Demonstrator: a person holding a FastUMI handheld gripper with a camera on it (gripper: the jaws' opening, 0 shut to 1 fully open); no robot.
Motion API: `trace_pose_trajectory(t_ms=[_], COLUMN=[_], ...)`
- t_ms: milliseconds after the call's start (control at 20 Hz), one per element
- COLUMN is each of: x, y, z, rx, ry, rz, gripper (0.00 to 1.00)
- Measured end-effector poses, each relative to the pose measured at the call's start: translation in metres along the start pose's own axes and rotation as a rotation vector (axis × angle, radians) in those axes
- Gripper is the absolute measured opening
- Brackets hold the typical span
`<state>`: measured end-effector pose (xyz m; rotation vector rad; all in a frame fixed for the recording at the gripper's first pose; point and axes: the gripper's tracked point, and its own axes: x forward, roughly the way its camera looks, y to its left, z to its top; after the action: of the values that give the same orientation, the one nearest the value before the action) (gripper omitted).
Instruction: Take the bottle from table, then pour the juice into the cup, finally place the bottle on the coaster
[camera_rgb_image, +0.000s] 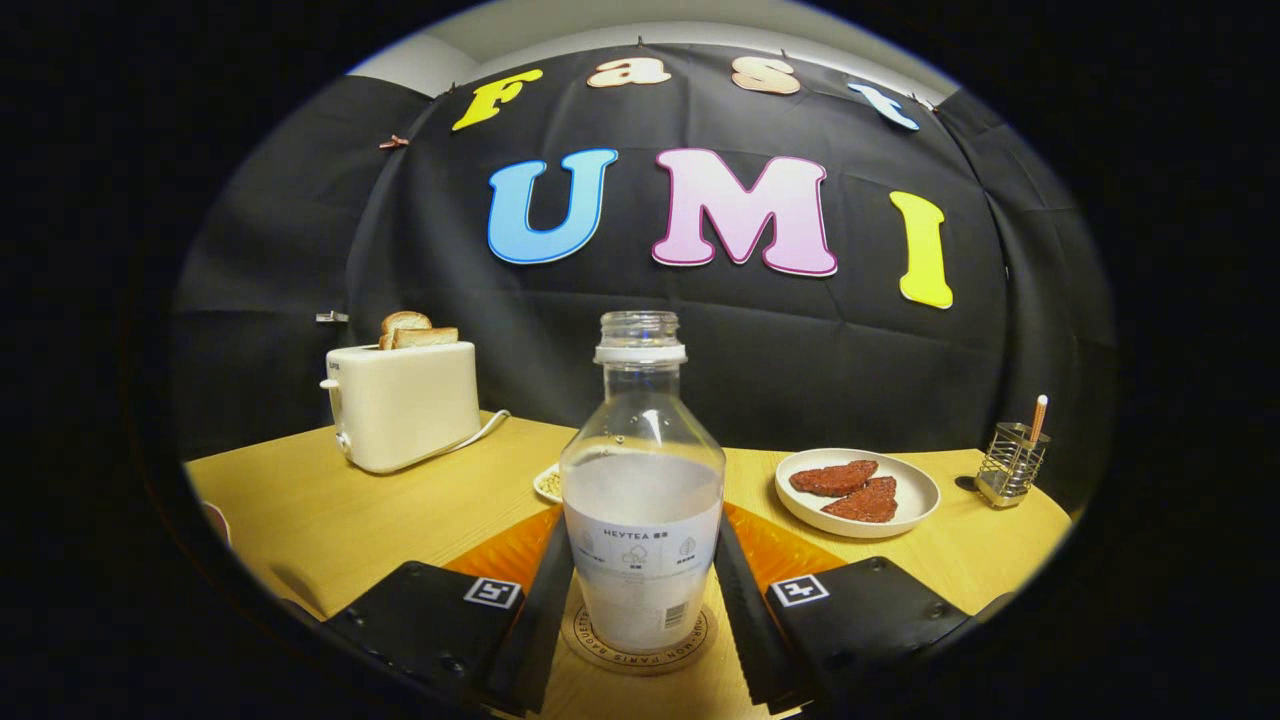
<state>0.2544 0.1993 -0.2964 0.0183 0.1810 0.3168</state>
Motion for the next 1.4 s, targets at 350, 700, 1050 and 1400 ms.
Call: trace_pose_trajectory(t_ms=[350,700,1050,1400], x=[-0.011,-0.052,-0.150,-0.215], y=[0.001,-0.011,-0.023,-0.052], z=[-0.010,0.010,0.063,0.137], rx=[0.004,0.017,-0.024,-0.078], ry=[0.043,0.047,0.042,-0.006], rz=[0.008,-0.039,-0.092,-0.179], gripper=[0.99,0.98,0.97,0.97])
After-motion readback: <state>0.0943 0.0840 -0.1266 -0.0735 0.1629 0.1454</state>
